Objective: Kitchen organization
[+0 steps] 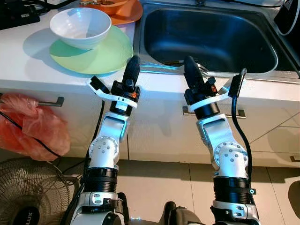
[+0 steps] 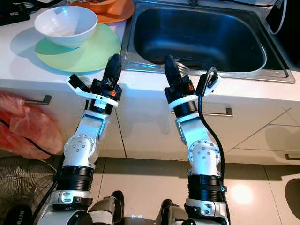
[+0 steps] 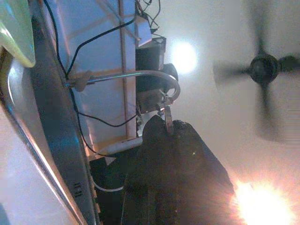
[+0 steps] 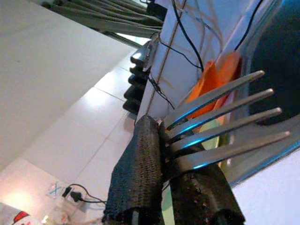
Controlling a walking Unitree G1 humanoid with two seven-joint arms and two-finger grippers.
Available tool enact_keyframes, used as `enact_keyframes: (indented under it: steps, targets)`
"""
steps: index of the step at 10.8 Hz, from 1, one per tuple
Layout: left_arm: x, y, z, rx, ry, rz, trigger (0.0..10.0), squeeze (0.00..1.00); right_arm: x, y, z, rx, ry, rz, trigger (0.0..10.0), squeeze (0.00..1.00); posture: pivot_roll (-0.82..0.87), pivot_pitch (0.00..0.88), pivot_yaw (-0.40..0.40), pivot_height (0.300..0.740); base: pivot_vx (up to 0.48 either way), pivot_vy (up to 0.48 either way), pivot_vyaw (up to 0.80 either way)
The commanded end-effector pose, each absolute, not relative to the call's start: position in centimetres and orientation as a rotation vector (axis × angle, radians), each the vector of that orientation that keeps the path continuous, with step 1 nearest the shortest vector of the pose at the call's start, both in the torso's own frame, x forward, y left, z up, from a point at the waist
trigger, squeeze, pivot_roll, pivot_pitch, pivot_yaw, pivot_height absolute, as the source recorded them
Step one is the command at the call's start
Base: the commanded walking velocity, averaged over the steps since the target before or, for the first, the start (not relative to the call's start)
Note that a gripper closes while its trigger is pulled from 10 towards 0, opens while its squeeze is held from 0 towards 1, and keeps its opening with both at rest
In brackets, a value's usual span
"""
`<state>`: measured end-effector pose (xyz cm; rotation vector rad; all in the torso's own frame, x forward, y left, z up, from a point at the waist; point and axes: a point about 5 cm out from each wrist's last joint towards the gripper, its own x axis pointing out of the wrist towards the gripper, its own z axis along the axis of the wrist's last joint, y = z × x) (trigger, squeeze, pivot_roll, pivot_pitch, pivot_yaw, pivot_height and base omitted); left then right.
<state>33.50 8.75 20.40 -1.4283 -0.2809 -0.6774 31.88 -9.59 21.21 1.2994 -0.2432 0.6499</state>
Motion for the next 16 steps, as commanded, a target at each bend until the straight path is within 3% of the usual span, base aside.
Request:
enact_keyframes:
  steps: [1, 5, 6, 7, 8, 10, 11, 16]
  targets:
    - [33.09, 4.17, 22.38, -1.553, -0.269, -0.766, 10.0, 0.00, 31.49, -8.75, 21.06, 1.361, -0.250, 0.646, 10.0, 0.00, 0.11, 0.192, -0.054, 0.740, 0.000, 0.000, 0.00]
    - [33.18, 4.15, 22.35, -1.556, -0.263, -0.759, 10.0, 0.00, 31.51, -8.75, 21.01, 1.374, -0.249, 0.643, 10.0, 0.00, 0.11, 0.190, -0.054, 0.740, 0.000, 0.000, 0.00]
    - [33.19, 4.14, 22.36, -1.556, -0.263, -0.759, 10.0, 0.00, 31.52, -8.79, 21.04, 1.382, -0.254, 0.644, 0.0, 0.00, 0.11, 0.190, -0.054, 0.740, 0.000, 0.000, 0.00]
    - [33.20, 4.14, 22.38, -1.555, -0.263, -0.759, 10.0, 0.00, 31.54, -8.85, 21.09, 1.389, -0.259, 0.646, 0.0, 0.00, 0.11, 0.192, -0.055, 0.740, 0.000, 0.000, 0.00]
    - [33.21, 4.14, 22.39, -1.554, -0.263, -0.759, 10.0, 0.00, 31.59, -8.86, 21.08, 1.382, -0.255, 0.642, 9.5, 0.00, 0.11, 0.194, -0.056, 0.740, 0.000, 0.000, 0.00]
    - [33.23, 4.15, 22.43, -1.552, -0.266, -0.755, 10.0, 0.00, 31.62, -8.85, 21.07, 1.379, -0.250, 0.642, 10.0, 0.00, 0.11, 0.194, -0.055, 0.740, 0.000, 0.000, 0.00]
    - [33.13, 4.13, 22.50, -1.551, -0.272, -0.760, 10.0, 1.00, 31.61, -8.85, 21.06, 1.380, -0.249, 0.642, 10.0, 0.00, 0.11, 0.196, -0.055, 0.740, 0.000, 0.000, 0.00]
    - [32.96, 3.82, 22.54, -1.538, -0.264, -0.780, 10.0, 1.00, 31.63, -9.00, 20.95, 1.413, -0.244, 0.627, 10.0, 0.00, 0.11, 0.198, -0.054, 0.740, 0.000, 0.000, 0.00]
